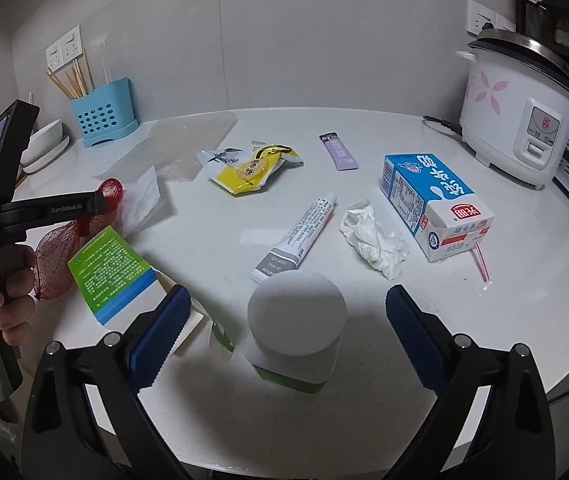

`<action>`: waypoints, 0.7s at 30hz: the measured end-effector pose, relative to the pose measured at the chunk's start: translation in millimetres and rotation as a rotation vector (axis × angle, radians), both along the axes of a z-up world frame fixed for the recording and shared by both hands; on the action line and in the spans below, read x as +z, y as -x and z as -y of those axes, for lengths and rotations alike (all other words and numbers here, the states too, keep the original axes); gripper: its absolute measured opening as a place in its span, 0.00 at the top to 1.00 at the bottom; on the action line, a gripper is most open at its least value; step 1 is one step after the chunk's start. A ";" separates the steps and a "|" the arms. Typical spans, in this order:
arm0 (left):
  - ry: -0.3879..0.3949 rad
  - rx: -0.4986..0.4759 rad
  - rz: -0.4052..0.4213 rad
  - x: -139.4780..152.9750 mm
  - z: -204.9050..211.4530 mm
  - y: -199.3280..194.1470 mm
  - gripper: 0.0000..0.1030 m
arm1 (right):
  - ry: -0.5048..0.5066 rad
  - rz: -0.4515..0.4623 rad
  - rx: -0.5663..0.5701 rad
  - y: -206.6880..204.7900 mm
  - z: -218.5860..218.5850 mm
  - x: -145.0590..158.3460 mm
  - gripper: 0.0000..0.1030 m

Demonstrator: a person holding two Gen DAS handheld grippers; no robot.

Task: Collect trash
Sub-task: 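Grasp the red mesh bag with the left tool while the right tool grasps the white pill bottle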

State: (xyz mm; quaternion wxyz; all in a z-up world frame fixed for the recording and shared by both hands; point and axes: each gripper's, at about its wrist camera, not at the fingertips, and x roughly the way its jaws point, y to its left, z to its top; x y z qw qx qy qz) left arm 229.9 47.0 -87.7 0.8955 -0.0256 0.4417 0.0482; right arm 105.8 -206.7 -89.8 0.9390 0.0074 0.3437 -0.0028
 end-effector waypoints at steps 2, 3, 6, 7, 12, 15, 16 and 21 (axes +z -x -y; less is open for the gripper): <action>-0.012 0.002 -0.012 -3.3 2.0 -2.1 0.20 | 0.010 -0.006 0.004 -1.0 -1.0 -2.8 0.17; -0.014 0.002 -0.022 -5.1 2.4 -3.1 0.26 | 0.008 -0.011 0.008 -1.8 -1.0 -4.3 0.20; -0.002 -0.008 -0.057 -8.7 4.2 -6.6 0.47 | -0.004 -0.032 0.009 -4.6 -0.1 -9.6 0.31; -0.001 -0.011 -0.064 -9.6 5.2 -7.2 0.51 | -0.009 -0.040 0.012 -5.6 0.6 -11.4 0.33; -0.032 -0.022 -0.071 -8.0 9.3 -8.3 0.84 | -0.027 -0.074 0.008 -10.3 5.9 -18.9 0.56; -0.035 -0.014 -0.055 -3.8 8.9 -3.8 0.90 | -0.047 -0.067 -0.002 -9.2 12.3 -18.0 0.56; -0.032 -0.012 -0.050 -2.4 8.4 -1.5 0.90 | -0.048 -0.066 -0.003 -8.4 13.4 -17.2 0.56; -0.018 -0.013 -0.035 0.3 7.2 6.9 0.91 | -0.050 -0.062 -0.001 -4.6 16.2 -13.1 0.56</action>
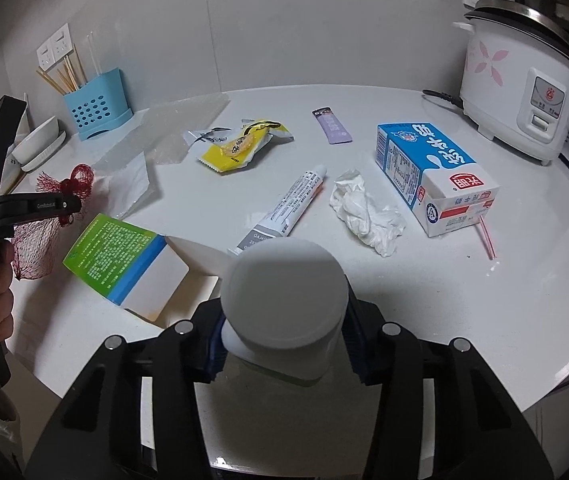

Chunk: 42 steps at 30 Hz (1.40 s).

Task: Collect trash
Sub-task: 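Grasp the red mesh bag with the left tool while the right tool grasps the white pill bottle, then carry the red mesh bag and pill bottle down over the wastebasket with both tools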

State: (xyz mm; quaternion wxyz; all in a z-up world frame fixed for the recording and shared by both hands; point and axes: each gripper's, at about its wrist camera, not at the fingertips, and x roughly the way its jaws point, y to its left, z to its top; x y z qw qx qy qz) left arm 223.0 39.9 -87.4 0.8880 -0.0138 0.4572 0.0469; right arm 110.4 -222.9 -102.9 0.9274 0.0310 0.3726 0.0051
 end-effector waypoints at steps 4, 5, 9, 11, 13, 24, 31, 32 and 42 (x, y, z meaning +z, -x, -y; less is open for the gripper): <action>0.015 -0.009 0.014 3.2 1.1 11.3 0.91 | -0.003 0.009 -0.001 3.9 1.3 4.2 0.56; 0.014 -0.010 0.018 4.6 1.3 14.4 0.91 | 0.000 0.013 -0.002 5.5 1.3 5.9 0.56; 0.021 -0.011 0.035 11.8 -0.5 25.4 0.91 | -0.003 0.029 -0.005 11.9 2.4 13.1 0.56; 0.028 -0.013 0.045 16.2 -2.0 32.4 0.91 | -0.004 0.038 -0.010 15.8 3.8 17.0 0.56; 0.038 -0.019 0.056 21.0 -2.5 40.3 0.91 | -0.004 0.046 -0.013 20.2 5.3 20.9 0.57; 0.069 -0.070 0.178 56.5 3.0 128.5 0.91 | 0.034 0.147 0.018 72.0 -2.7 46.8 0.57; 0.086 -0.106 0.256 66.7 9.2 205.7 0.91 | 0.056 0.208 0.053 121.5 -14.1 46.5 0.57; 0.086 -0.111 0.265 66.2 10.7 216.5 0.91 | 0.054 0.211 0.060 129.0 -15.5 43.8 0.57; 0.104 -0.147 0.285 22.8 21.7 298.4 0.91 | 0.054 0.199 0.111 194.4 -27.5 -14.4 0.57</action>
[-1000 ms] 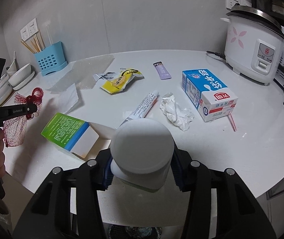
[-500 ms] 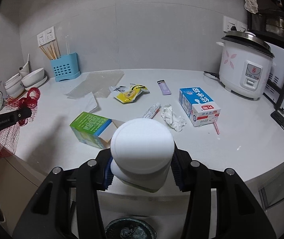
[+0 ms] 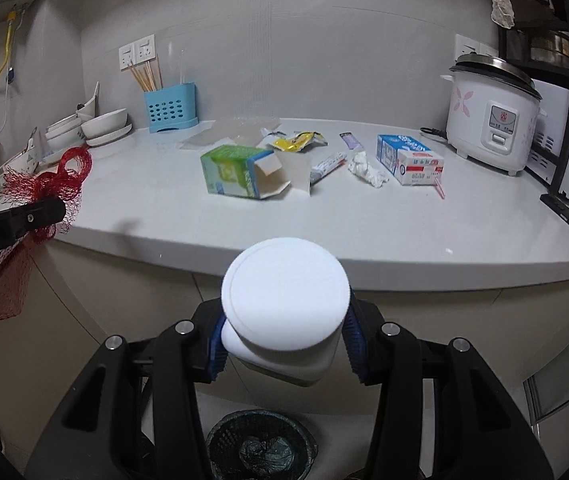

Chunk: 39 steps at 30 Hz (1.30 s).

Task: Collect trash
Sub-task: 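Carry the red mesh bag and pill bottle down over the wastebasket with both tools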

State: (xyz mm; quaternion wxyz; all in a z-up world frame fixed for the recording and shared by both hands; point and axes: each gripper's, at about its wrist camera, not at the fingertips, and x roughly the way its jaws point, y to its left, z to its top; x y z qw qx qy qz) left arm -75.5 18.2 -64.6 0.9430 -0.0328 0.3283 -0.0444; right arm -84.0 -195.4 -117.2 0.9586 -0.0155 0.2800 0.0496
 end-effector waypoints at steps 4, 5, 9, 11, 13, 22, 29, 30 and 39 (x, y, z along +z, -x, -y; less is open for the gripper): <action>0.011 -0.021 -0.016 -28.6 4.4 23.2 0.91 | 0.003 -0.021 0.005 16.0 -1.7 -29.6 0.57; 0.009 -0.024 -0.021 -36.3 5.8 28.1 0.91 | 0.002 -0.028 0.003 18.5 -2.2 -38.3 0.57; -0.005 -0.046 -0.038 -73.0 13.4 46.7 0.91 | 0.001 -0.066 0.007 25.5 -3.8 -75.9 0.57; 0.010 -0.055 -0.058 -93.7 15.5 50.0 0.91 | 0.026 -0.078 -0.003 27.4 -6.4 -97.5 0.57; 0.023 -0.067 -0.091 -119.2 18.7 48.5 0.91 | 0.016 -0.112 -0.003 26.2 -6.2 -121.5 0.57; 0.044 -0.077 -0.289 -262.8 37.1 8.2 0.91 | -0.006 -0.368 -0.038 -6.7 -3.2 -258.7 0.57; 0.072 -0.089 -0.437 -372.7 48.6 -27.0 0.91 | -0.008 -0.566 -0.049 -33.6 -3.1 -352.2 0.57; 0.076 -0.095 -0.465 -387.5 50.9 -29.9 0.91 | 0.011 -0.584 -0.052 -35.5 -4.0 -362.4 0.57; 0.067 -0.176 -0.653 -472.1 66.4 -47.2 0.90 | 0.066 -0.742 -0.015 -53.6 -6.5 -432.6 0.57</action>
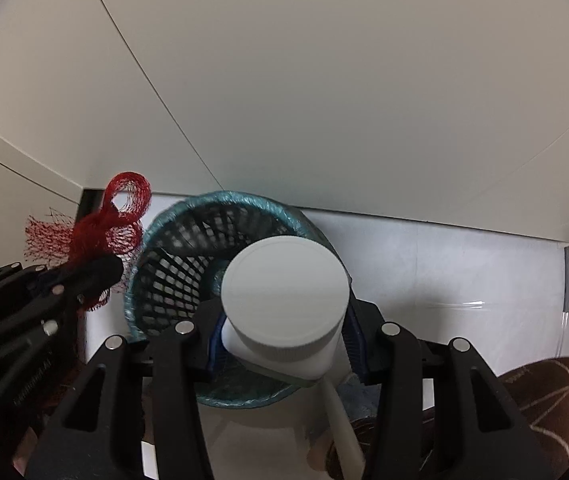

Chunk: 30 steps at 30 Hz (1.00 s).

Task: Collect trash
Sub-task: 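Carry the red mesh bag and pill bottle down over the wastebasket with both tools, then open the left tool dropping the mesh bag while the right tool drops the pill bottle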

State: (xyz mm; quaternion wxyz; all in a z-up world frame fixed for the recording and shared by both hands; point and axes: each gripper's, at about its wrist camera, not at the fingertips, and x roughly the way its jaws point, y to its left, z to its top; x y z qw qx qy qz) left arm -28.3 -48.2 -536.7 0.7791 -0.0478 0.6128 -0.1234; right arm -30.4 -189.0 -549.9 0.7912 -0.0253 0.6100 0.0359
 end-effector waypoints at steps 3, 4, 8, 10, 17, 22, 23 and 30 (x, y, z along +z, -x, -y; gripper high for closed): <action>0.011 -0.004 -0.027 -12.4 1.1 -6.9 0.85 | 0.009 -0.012 0.007 -3.7 -1.2 -8.5 0.57; 0.011 -0.002 -0.036 -19.1 0.5 -0.1 0.84 | 0.009 -0.021 0.003 -3.8 0.0 -10.7 0.57; 0.012 0.002 -0.059 -25.5 -5.2 -3.1 0.76 | 0.003 -0.037 -0.004 0.2 4.6 -14.4 0.57; 0.004 0.000 -0.047 -29.3 -8.2 3.1 0.73 | -0.005 -0.042 -0.005 2.0 5.2 -12.9 0.61; -0.054 0.043 -0.051 -35.8 -17.1 5.3 0.59 | -0.019 -0.045 0.029 -0.9 -3.3 -18.3 0.63; -0.078 0.072 -0.065 -37.1 -23.8 5.6 0.47 | -0.047 -0.052 0.040 -5.3 -10.4 -24.2 0.63; -0.077 0.078 -0.068 -36.2 -24.3 4.6 0.44 | -0.056 -0.053 0.041 -5.1 -9.7 -23.2 0.63; -0.090 0.078 -0.062 -38.3 -25.6 5.3 0.28 | -0.062 -0.042 0.014 -7.1 -4.2 -19.8 0.41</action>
